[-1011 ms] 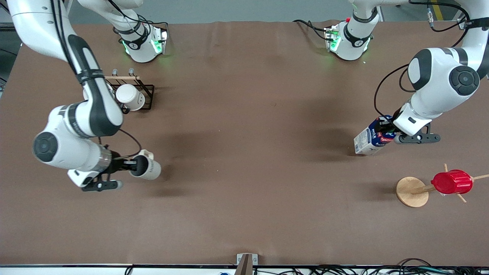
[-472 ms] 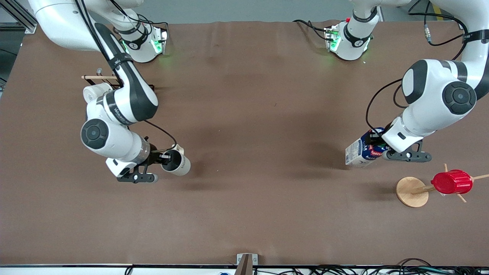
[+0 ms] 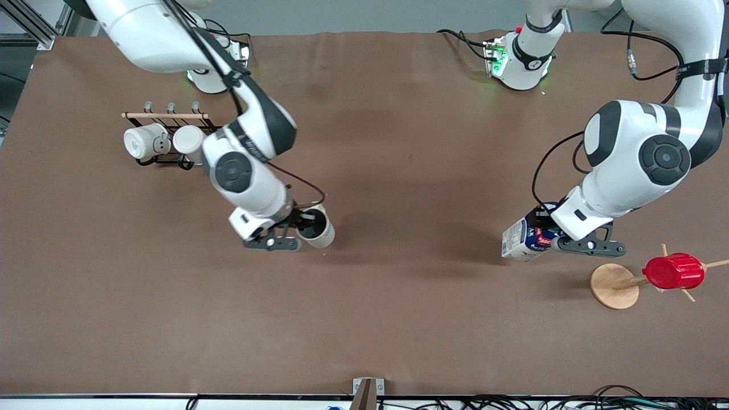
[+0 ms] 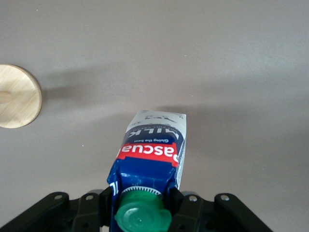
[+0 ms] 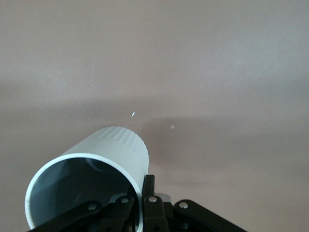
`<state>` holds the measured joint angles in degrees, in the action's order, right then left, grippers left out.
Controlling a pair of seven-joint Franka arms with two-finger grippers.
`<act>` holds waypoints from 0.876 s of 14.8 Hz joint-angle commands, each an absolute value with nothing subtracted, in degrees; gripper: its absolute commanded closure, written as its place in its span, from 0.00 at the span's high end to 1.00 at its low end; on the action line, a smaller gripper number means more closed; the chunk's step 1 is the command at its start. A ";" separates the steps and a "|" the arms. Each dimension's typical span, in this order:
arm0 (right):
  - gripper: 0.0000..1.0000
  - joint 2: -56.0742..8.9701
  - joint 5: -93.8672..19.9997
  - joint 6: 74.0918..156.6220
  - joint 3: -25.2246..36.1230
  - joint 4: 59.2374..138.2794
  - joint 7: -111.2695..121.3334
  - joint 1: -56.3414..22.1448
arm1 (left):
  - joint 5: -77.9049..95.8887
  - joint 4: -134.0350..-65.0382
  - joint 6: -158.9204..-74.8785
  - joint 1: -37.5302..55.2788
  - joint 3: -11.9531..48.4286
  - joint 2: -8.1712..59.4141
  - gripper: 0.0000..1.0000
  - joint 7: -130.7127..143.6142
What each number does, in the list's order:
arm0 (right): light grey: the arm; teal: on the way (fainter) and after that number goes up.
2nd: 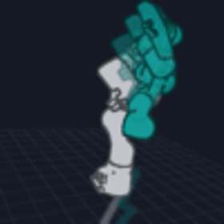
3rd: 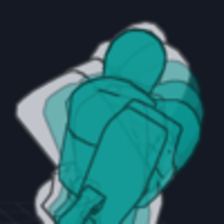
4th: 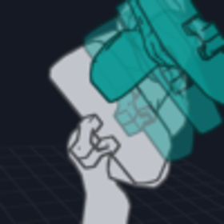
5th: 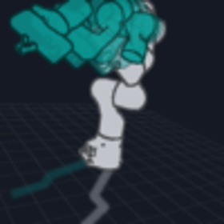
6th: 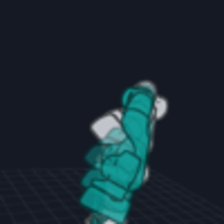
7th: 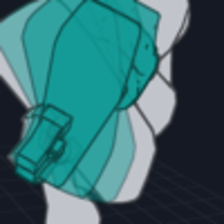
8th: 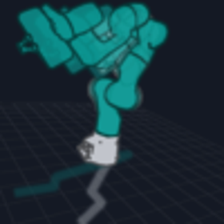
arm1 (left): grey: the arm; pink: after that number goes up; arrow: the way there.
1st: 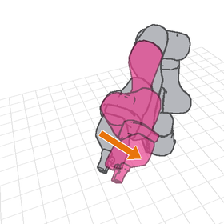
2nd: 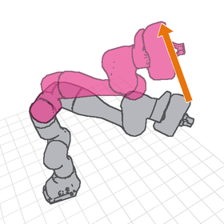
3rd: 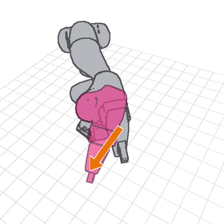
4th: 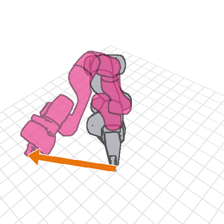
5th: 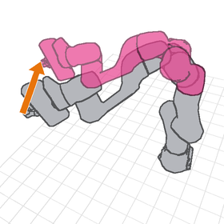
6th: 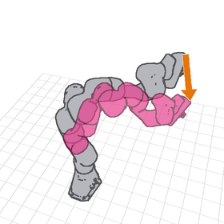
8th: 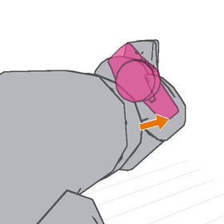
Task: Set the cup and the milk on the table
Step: 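Carry the mug and milk carton toward each other at the table middle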
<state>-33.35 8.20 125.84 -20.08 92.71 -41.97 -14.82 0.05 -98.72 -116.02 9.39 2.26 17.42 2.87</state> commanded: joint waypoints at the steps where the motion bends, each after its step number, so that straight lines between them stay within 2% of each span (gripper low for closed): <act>1: 0.00 -37.34 12.65 126.39 -20.39 89.14 -52.35 -18.09 | -0.53 -91.86 -110.84 9.84 2.37 20.30 0.03 3.78; 4: 0.01 -40.60 13.44 126.74 -20.30 85.70 -58.87 -22.40 | -0.26 -90.26 -110.48 12.12 2.37 21.01 0.03 5.44; 8: 0.02 -42.18 16.52 130.17 -20.39 85.78 -64.07 -23.82 | -0.97 -87.82 -110.48 17.12 2.29 24.07 0.03 12.29; 11: 0.10 -42.71 16.61 130.25 -20.39 85.78 -64.16 -23.91 | -0.88 -83.95 -110.48 20.82 2.20 27.59 0.03 16.77; 12: 0.25 -42.71 16.52 130.25 -20.30 85.78 -64.16 -23.91 | -0.88 -83.07 -110.48 22.31 2.20 28.47 0.03 18.27; 13: 0.60 -42.63 16.61 130.25 -20.30 85.78 -64.16 -23.91 | -0.79 -82.01 -110.48 23.54 2.20 29.35 0.03 19.76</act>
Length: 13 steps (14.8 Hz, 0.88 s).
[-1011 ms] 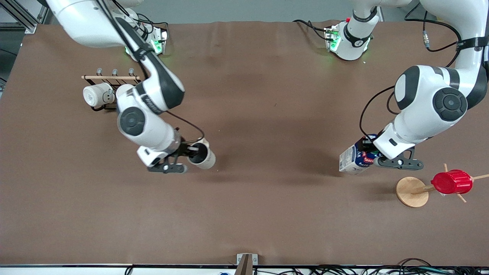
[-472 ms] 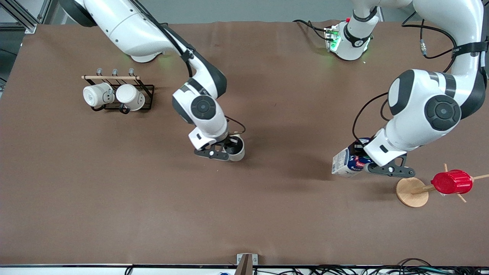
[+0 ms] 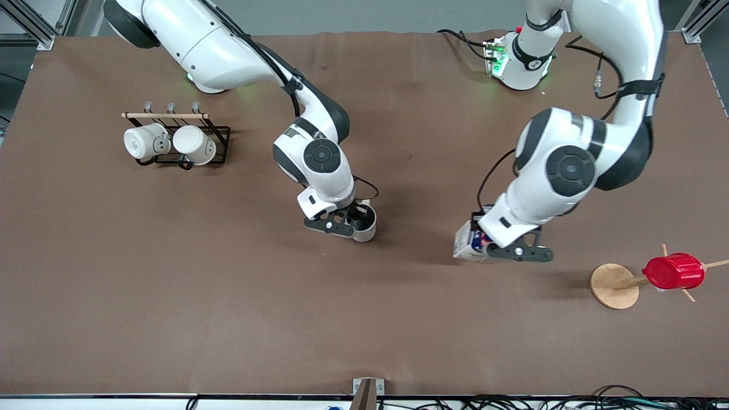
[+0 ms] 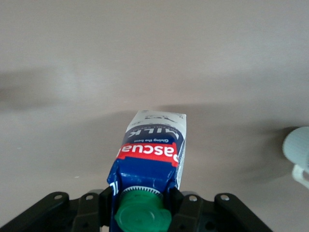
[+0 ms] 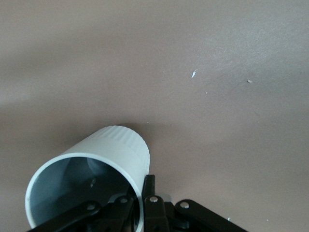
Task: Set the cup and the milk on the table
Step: 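Carry the mug and milk carton toward each other at the table middle, then release the mug with the right gripper and lower the milk beside it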
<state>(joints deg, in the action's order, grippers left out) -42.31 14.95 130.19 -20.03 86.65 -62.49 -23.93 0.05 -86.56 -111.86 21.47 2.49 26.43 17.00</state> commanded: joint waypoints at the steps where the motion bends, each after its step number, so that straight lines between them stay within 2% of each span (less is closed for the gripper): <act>1: 0.93 -42.63 16.70 130.25 -20.30 85.78 -64.25 -23.99 | -0.79 -81.48 -110.48 24.86 2.20 30.05 0.03 21.08; 2: 1.00 -42.37 16.96 130.08 -20.39 85.78 -64.25 -24.08 | -0.70 -81.39 -110.48 26.09 2.20 30.58 0.03 22.66; 4: 1.00 -41.75 16.88 129.38 -20.39 85.69 -63.99 -23.73 | -0.79 -81.12 -110.48 29.25 2.02 31.81 0.03 26.09; 6: 1.00 -38.08 16.88 126.15 -20.39 86.22 -63.29 -22.33 | -0.79 -78.59 -110.48 31.37 2.11 34.44 0.03 28.73; 8: 1.00 -31.59 16.88 117.90 -20.48 86.13 -59.36 -17.61 | -0.79 -75.69 -110.57 33.83 1.67 37.51 0.03 31.37; 13: 1.00 -21.02 16.26 111.89 -20.48 86.31 -40.10 -3.36 | -0.79 -74.71 -110.65 36.20 1.67 39.02 0.03 32.60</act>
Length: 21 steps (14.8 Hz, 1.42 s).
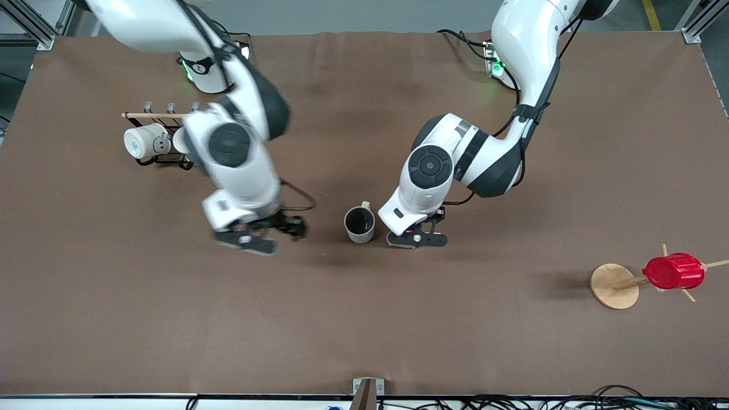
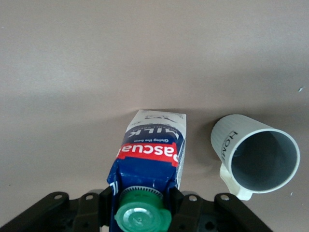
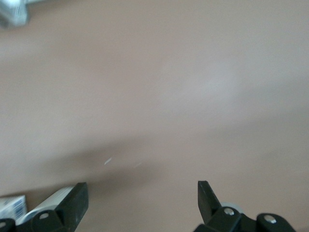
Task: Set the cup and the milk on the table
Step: 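Release the mug with the right gripper and lower the milk beside it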
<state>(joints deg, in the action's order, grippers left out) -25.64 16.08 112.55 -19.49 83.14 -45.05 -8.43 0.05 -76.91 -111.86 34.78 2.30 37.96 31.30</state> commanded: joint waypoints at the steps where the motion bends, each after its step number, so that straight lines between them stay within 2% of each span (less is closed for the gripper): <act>1: 1.00 -19.53 16.09 110.75 -19.87 86.13 -37.29 -2.03 | -0.88 -74.62 -110.92 36.82 1.58 39.37 0.03 33.48; 5: 1.00 -12.50 13.20 103.99 -11.18 86.13 -25.34 -2.20 | -0.88 -74.71 -110.92 37.44 1.58 39.46 0.04 34.10; 9: 1.00 -5.38 2.57 96.52 3.40 86.13 -6.20 -4.84 | -0.79 -74.62 -111.71 37.62 1.67 39.99 0.05 37.44; 11: 1.00 -2.65 1.41 92.83 4.22 85.78 -0.55 -2.56 | -0.79 -74.62 -111.71 37.53 1.76 40.08 0.12 37.53; 14: 1.00 0.43 1.41 88.43 5.10 85.69 -0.09 -2.55 | -0.70 -74.62 -111.80 37.44 1.76 39.90 0.33 37.62; 15: 1.00 0.79 1.49 87.37 5.01 85.78 -0.09 -2.55 | -0.70 -74.62 -111.80 37.44 1.84 39.73 0.52 37.62; 16: 1.00 0.70 1.93 86.93 4.84 85.87 -0.96 -2.81 | -0.88 -74.71 -111.80 37.44 1.67 39.73 0.89 37.36; 17: 1.00 0.79 1.85 86.84 4.75 85.96 -1.05 -2.81 | -1.23 -74.71 -111.97 37.62 1.58 39.55 1.00 37.27; 21: 1.00 0.62 1.58 87.10 4.75 85.96 -0.97 -2.72 | -1.23 -74.79 -111.97 36.56 1.76 36.83 1.00 37.09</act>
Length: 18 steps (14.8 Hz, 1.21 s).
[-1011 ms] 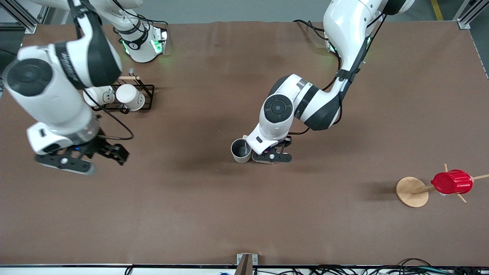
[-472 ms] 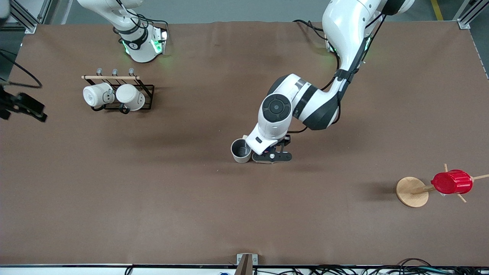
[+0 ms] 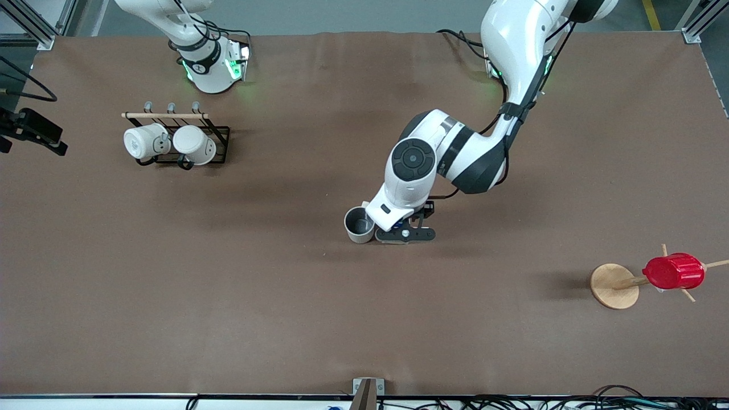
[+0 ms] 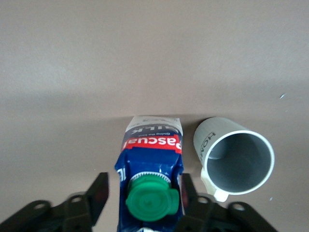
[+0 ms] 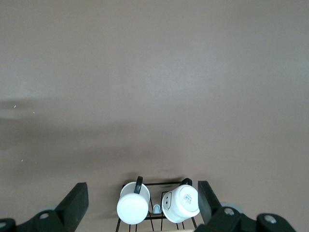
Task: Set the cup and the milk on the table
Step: 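Open the left gripper off the milk carton and lift it away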
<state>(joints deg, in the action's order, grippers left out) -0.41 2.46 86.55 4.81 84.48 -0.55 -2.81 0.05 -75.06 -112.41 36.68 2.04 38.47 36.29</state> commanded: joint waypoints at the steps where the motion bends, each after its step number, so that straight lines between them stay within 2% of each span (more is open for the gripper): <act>1: 1.00 0.62 1.58 87.01 4.75 85.96 -0.97 -2.72 | -1.32 -74.88 -111.97 36.39 1.76 36.30 1.00 37.00; 11: 1.00 0.44 1.23 87.36 4.75 85.96 -1.14 -2.99 | -0.70 -76.46 -111.36 26.64 2.29 28.75 1.00 34.55; 18: 1.00 0.44 1.23 87.36 4.66 85.96 -1.14 -2.99 | 2.02 -85.94 -111.09 18.73 2.46 17.95 1.00 24.36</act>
